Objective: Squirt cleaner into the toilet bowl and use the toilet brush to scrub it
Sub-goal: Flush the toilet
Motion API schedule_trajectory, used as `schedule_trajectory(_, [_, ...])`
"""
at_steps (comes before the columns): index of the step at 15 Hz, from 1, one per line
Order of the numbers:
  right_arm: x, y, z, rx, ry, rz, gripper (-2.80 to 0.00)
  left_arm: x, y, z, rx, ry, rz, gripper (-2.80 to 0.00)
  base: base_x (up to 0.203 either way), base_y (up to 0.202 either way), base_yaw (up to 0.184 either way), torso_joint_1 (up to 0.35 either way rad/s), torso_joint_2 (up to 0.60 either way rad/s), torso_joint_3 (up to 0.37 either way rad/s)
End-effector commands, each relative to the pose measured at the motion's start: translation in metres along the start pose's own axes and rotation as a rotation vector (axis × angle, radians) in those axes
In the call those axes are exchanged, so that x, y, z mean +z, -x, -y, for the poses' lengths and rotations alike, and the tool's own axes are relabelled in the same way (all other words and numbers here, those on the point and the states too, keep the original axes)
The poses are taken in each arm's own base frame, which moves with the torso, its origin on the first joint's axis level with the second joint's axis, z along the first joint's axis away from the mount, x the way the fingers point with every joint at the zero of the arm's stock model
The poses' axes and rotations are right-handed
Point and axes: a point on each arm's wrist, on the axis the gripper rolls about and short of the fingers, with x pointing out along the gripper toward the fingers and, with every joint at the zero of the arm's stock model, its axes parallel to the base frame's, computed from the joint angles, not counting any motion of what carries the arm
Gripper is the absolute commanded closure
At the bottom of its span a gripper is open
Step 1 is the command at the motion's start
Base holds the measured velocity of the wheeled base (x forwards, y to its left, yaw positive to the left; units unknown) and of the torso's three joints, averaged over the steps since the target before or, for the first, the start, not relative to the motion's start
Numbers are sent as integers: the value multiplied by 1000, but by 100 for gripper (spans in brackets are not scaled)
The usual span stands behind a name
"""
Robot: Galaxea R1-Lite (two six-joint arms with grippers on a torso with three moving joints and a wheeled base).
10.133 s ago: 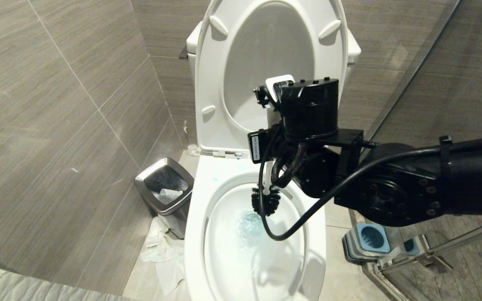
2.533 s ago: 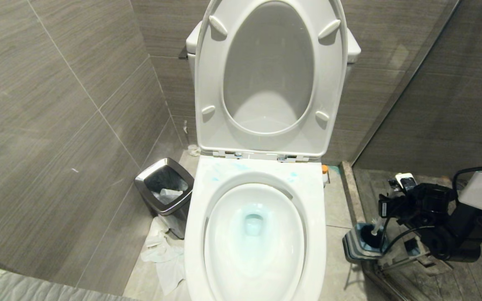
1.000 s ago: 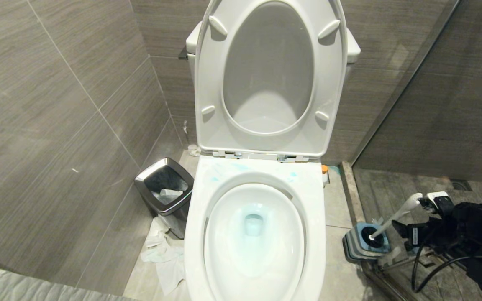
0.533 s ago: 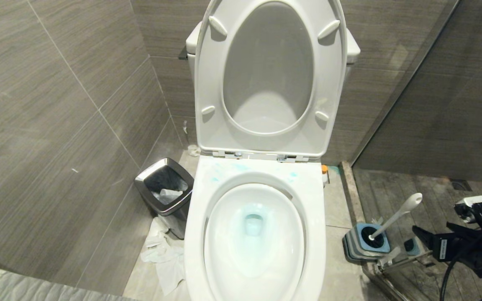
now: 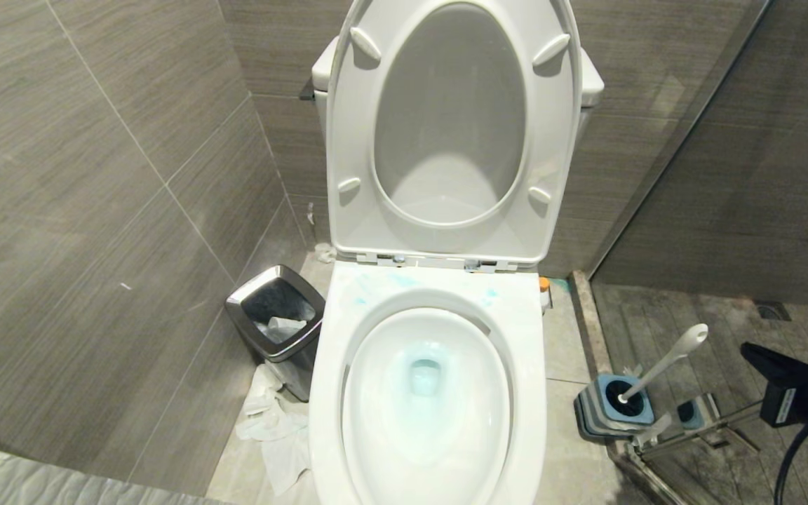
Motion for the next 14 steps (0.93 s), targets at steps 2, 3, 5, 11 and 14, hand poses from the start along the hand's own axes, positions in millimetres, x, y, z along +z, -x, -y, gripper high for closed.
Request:
schedule_trajectory(2, [19,50,-11,57,16,61,0,0,0,0,1,1,-2,0,0,0,0,0,0,0])
schedule_trajectory(3, [16,63,-15,82,8,32,0,0,0,0,1,1,-2,0,0,0,0,0,0,0])
schedule_trajectory(5, [10,88,-23,126,17,-1,0,0,0,0,1,1,-2,0,0,0,0,0,0,0])
schedule_trajectory(11, [2,124,-42,244,167,65,0,0,0,0,1,1,-2,0,0,0,0,0,0,0])
schedule_trajectory(14, [-4,131,-43,143,178,131,0,0,0,0,1,1,-2,0,0,0,0,0,0,0])
